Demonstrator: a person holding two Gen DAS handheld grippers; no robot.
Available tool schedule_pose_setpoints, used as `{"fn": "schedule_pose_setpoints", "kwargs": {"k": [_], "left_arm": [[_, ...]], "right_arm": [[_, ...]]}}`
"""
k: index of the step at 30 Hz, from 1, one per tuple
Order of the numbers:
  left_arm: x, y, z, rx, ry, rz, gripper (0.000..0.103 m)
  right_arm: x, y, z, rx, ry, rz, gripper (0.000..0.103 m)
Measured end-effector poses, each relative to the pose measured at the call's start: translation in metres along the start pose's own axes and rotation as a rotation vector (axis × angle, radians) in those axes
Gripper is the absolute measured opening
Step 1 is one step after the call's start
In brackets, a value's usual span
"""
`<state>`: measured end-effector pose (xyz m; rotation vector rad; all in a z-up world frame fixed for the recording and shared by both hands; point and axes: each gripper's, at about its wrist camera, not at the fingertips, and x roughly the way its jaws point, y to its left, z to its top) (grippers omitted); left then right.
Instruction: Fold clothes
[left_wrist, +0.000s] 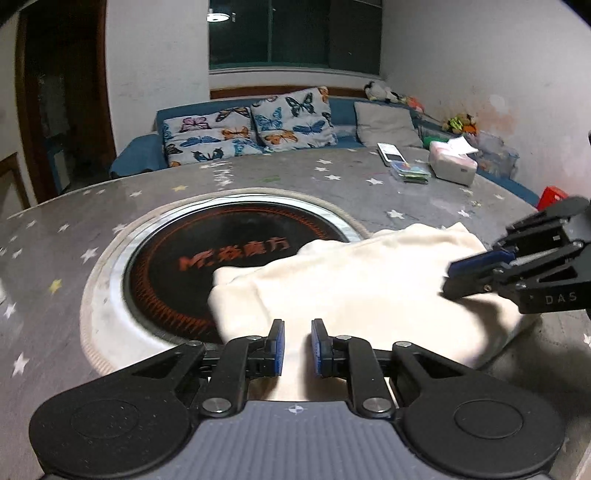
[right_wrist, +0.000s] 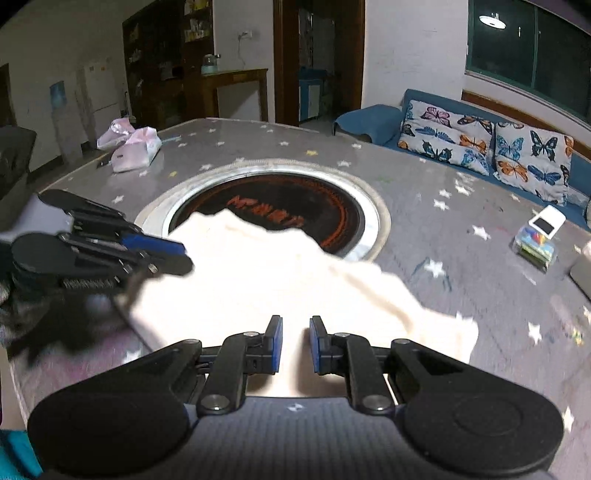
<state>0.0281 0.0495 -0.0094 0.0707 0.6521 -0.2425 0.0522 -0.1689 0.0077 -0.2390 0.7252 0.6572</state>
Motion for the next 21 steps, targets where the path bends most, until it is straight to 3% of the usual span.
{"fn": "schedule_pose_setpoints", "kwargs": {"k": [8, 15, 21], "left_arm": [[-0.019, 0.005, -0.012, 0.023, -0.024, 0.053, 0.018], [-0.035, -0.014, -0.007, 0.025, -0.071, -0.015, 0.023], [-0.026, -0.028, -0.020, 0.080, -0.031, -0.027, 0.023]], "right_arm": [[-0.027, -0.007, -0.022, 0.025, 0.001, -0.052, 0.014], [-0.049, -0.001, -0.039, 0.018, -0.020, -0.068, 0.014], [-0.054, -0.002, -0.056, 0.004, -0.014, -0.081, 0.014]]}}
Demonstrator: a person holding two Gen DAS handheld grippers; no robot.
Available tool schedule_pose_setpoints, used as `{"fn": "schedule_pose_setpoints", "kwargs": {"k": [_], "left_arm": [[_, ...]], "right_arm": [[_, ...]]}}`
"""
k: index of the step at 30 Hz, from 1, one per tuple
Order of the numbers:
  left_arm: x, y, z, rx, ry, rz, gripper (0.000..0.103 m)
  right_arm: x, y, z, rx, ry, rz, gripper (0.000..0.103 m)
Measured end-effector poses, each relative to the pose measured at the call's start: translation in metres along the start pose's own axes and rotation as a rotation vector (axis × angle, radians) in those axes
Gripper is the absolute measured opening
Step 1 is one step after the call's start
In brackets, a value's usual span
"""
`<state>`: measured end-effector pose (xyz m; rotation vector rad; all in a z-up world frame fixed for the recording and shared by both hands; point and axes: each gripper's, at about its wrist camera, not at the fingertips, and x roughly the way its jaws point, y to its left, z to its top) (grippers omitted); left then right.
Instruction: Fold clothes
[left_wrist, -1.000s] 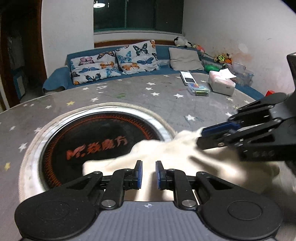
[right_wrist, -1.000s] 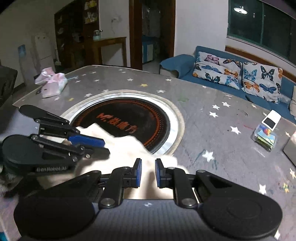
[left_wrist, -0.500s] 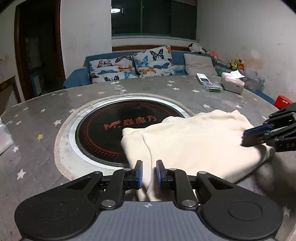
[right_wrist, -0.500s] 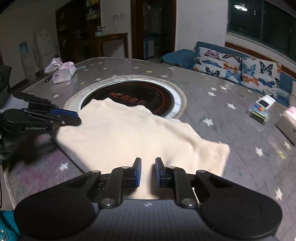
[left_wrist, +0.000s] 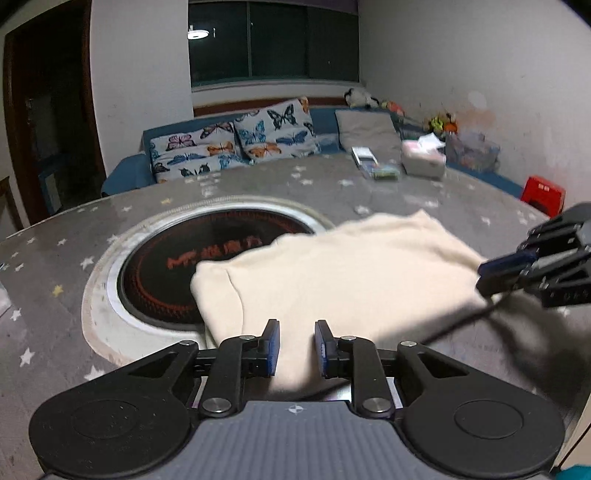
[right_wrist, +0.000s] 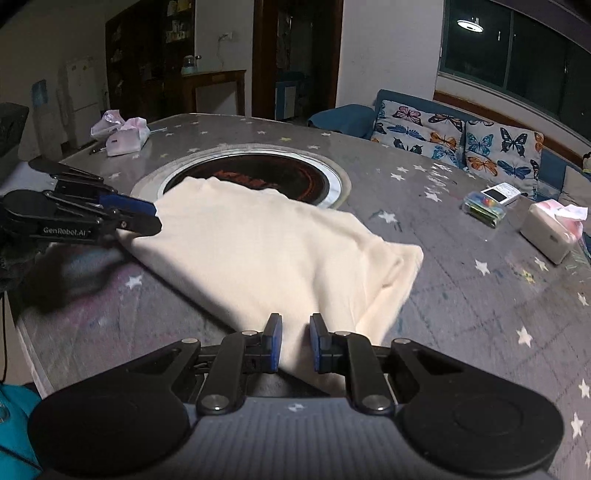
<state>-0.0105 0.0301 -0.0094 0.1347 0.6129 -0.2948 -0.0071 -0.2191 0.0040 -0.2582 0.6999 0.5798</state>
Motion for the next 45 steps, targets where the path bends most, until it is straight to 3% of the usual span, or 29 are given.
{"fn": "schedule_pose_setpoints", "kwargs": {"k": [6, 11, 18, 23, 29, 36, 41, 45], "left_arm": [[-0.009, -0.003, 0.006, 0.014, -0.018, -0.005, 0.023], [-0.007, -0.019, 0.017, 0.022, -0.044, -0.060, 0.023], [0.011, -0.045, 0.015, 0.064, -0.016, -0.130, 0.023], [0.012, -0.047, 0.008, 0.064, 0.002, -0.143, 0.023], [0.014, -0.047, 0.007, 0.056, 0.003, -0.154, 0.028], [0.014, -0.045, 0.008, 0.038, 0.010, -0.166, 0.031], [0.011, -0.042, 0.011, 0.010, 0.013, -0.172, 0.035], [0.009, -0.038, 0.009, -0.012, 0.019, -0.166, 0.035]], "right_arm": [[-0.010, -0.002, 0.001, 0.011, -0.010, 0.004, 0.014], [-0.009, -0.005, 0.009, 0.029, -0.029, 0.006, 0.014], [0.010, -0.018, 0.026, 0.065, -0.051, -0.003, 0.014], [0.033, -0.030, 0.021, 0.093, 0.009, -0.028, 0.014], [0.033, -0.038, 0.038, 0.102, -0.039, -0.037, 0.014], [0.063, -0.052, 0.045, 0.130, -0.007, -0.042, 0.015], [0.058, -0.049, 0.056, 0.110, -0.041, -0.055, 0.016], [0.080, -0.050, 0.056, 0.093, 0.017, -0.063, 0.018]]}}
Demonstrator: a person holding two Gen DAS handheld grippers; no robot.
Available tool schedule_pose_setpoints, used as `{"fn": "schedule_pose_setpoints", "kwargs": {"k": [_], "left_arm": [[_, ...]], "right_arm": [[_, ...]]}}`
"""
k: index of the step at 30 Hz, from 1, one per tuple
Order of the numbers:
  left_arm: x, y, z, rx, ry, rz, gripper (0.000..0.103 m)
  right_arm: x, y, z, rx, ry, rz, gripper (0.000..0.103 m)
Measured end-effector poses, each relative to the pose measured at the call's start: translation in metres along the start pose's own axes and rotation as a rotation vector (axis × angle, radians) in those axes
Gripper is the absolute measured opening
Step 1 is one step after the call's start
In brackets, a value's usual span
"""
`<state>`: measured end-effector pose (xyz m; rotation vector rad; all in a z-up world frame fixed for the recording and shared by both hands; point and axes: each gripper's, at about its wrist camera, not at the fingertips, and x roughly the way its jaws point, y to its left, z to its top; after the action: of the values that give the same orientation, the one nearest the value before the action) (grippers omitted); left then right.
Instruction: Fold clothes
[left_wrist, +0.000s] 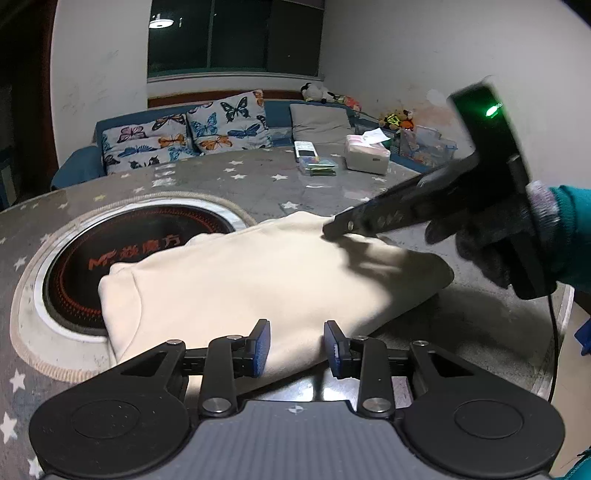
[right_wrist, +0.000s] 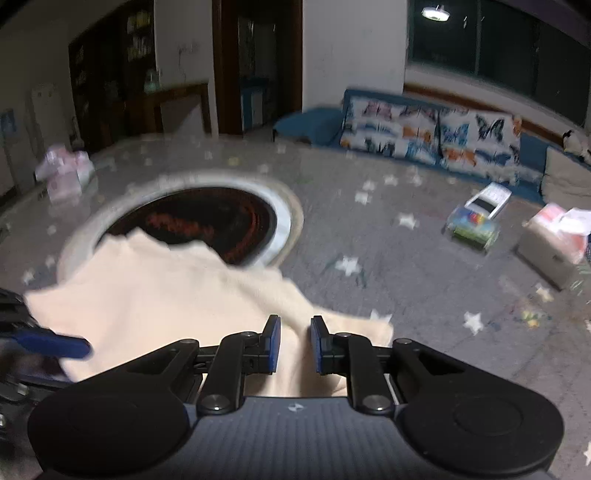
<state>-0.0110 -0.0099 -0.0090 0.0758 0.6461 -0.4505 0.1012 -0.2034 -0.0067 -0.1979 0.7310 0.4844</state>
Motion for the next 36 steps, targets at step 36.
{"fn": "schedule_pose_setpoints", "kwargs": {"k": [36], "left_arm": [[-0.040, 0.049, -0.017, -0.136, -0.047, 0.141, 0.034]], "right_arm": [[-0.034, 0.125, -0.013, -0.308, -0.004, 0.245, 0.019]]}}
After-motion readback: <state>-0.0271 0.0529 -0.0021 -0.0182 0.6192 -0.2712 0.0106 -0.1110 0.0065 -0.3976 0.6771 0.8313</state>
